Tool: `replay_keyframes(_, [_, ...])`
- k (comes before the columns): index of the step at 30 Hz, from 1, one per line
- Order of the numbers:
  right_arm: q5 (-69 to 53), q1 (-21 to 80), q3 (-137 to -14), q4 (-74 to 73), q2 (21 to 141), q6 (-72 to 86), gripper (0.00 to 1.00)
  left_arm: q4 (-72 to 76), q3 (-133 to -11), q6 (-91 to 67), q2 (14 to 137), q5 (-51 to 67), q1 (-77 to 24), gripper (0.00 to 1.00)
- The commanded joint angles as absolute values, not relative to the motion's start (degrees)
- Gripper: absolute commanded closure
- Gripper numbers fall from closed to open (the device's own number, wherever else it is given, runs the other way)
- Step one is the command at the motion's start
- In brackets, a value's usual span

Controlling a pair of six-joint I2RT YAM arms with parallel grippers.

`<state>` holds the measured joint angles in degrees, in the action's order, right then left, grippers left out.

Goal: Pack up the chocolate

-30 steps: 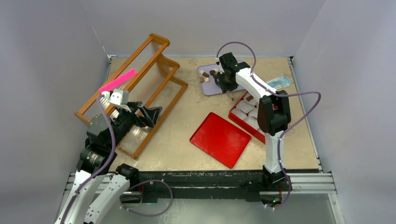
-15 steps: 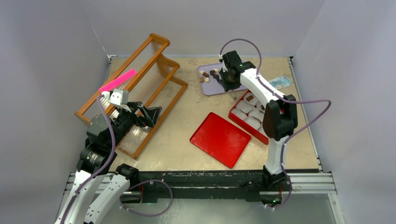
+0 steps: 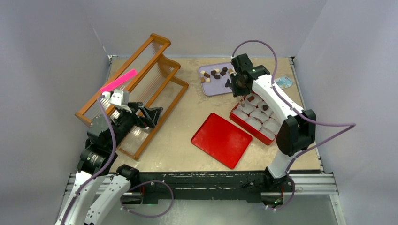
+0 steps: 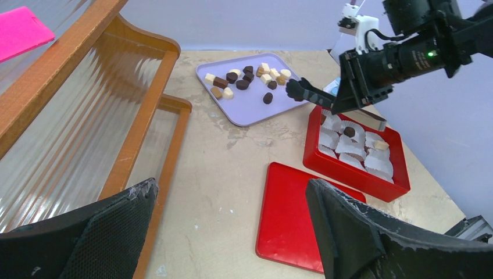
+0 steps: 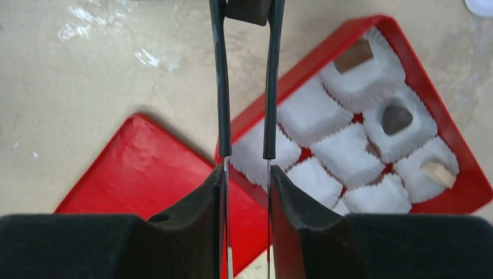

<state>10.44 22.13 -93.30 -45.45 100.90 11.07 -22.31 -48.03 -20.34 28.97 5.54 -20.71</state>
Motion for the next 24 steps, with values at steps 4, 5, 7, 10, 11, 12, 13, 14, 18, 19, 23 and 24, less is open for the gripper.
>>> replay_keyframes(4, [17.0, 22.1, -87.9, -51.2, 93.1, 18.0, 0.80, -21.6, -48.3, -19.6, 28.8, 5.3, -21.0, 0.03])
replay_keyframes(5, [17.8, 22.1, -87.2, -51.7, 92.6, 18.7, 0.80, -21.6, -48.3, -19.6, 28.7, 5.3, -21.1, 0.02])
replay_keyframes(7, [18.7, 22.1, -85.7, -52.1, 91.7, 19.7, 0.80, -21.5, -48.3, -19.6, 28.7, 5.5, -21.1, 0.03])
replay_keyframes(10, [19.5, 22.0, -83.7, -52.6, 90.3, 21.6, 0.79, -21.5, -48.4, -19.6, 28.8, 5.7, -21.1, 0.03])
replay_keyframes(11, [19.7, 22.0, -83.2, -52.8, 90.0, 22.1, 0.79, -21.5, -48.4, -19.7, 28.7, 5.7, -21.1, 0.03])
replay_keyframes(12, [20.3, 21.9, -82.7, -52.9, 89.7, 22.7, 0.78, -21.5, -48.4, -19.7, 28.8, 5.7, -21.1, 0.03])
replay_keyframes(13, [20.7, 21.9, -82.2, -53.1, 89.4, 23.0, 0.78, -21.6, -48.4, -19.7, 28.7, 5.7, -21.0, 0.02])
replay_keyframes(14, [21.0, 21.7, -81.8, -53.1, 89.2, 23.2, 0.78, -21.7, -48.3, -19.7, 28.6, 5.6, -21.1, 0.02])
replay_keyframes(18, [20.6, 21.1, -80.7, -53.2, 88.5, 24.1, 0.78, -21.6, -48.4, -19.7, 28.6, 5.6, -21.1, 0.03])
replay_keyframes(19, [20.4, 21.2, -80.4, -53.2, 88.2, 24.3, 0.78, -21.6, -48.3, -19.7, 28.6, 5.5, -21.1, 0.03])
replay_keyframes(23, [19.9, 21.1, -78.7, -52.5, 87.3, 25.3, 0.78, -21.7, -48.4, -19.7, 28.5, 5.4, -21.1, 0.03])
replay_keyframes(24, [20.0, 21.1, -78.4, -52.5, 87.1, 25.7, 0.78, -21.7, -48.3, -19.7, 28.5, 5.5, -21.1, 0.02])
